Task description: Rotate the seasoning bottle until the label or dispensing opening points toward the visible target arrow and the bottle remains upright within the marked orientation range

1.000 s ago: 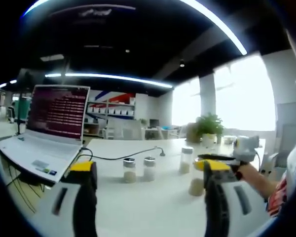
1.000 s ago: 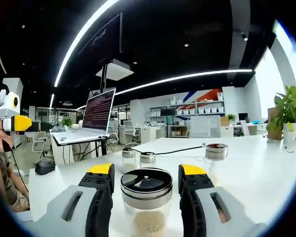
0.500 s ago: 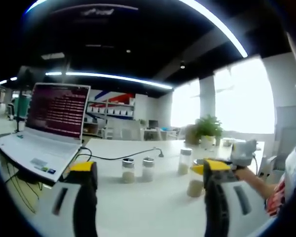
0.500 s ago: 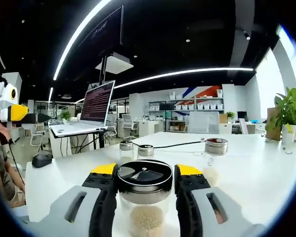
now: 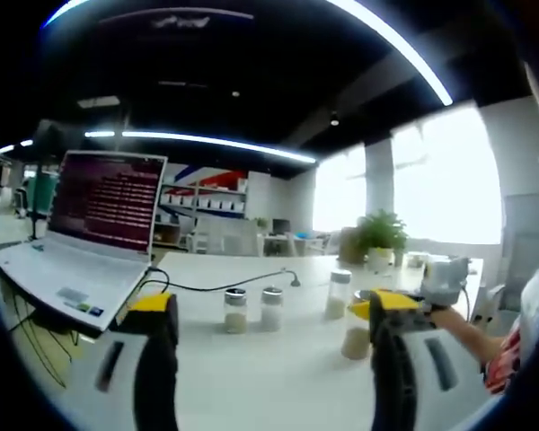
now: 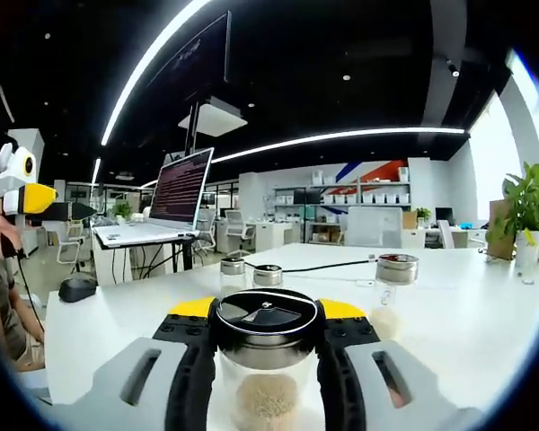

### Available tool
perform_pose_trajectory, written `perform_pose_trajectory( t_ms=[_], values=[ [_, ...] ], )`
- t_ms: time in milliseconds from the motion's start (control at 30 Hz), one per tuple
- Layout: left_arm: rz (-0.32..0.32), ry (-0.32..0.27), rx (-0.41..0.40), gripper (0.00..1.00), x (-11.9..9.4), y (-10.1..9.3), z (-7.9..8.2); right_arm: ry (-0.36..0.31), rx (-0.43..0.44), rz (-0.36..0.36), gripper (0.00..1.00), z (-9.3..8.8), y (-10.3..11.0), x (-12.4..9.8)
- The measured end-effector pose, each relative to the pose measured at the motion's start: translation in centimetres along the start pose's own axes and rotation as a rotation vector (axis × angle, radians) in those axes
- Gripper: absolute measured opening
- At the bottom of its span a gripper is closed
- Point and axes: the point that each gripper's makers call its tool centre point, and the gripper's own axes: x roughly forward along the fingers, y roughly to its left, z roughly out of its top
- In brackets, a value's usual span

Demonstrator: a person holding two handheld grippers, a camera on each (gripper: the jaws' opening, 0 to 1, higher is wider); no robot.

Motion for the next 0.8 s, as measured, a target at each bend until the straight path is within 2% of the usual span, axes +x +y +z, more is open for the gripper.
perform_pose_trajectory(
  t_ms=[533, 800],
  values=[
    [0.004, 0.003, -0.006, 0.93, 0.01, 0.33, 0.05, -0.009, 0.000, 0.041, 0.42, 0.00, 0.25, 0.02],
    [0.003, 0.007, -0.008, 0.93, 0.05, 0.35, -0.07, -0.017, 0.000, 0.087, 0.42, -0.03, 0.33, 0.08]
  ],
)
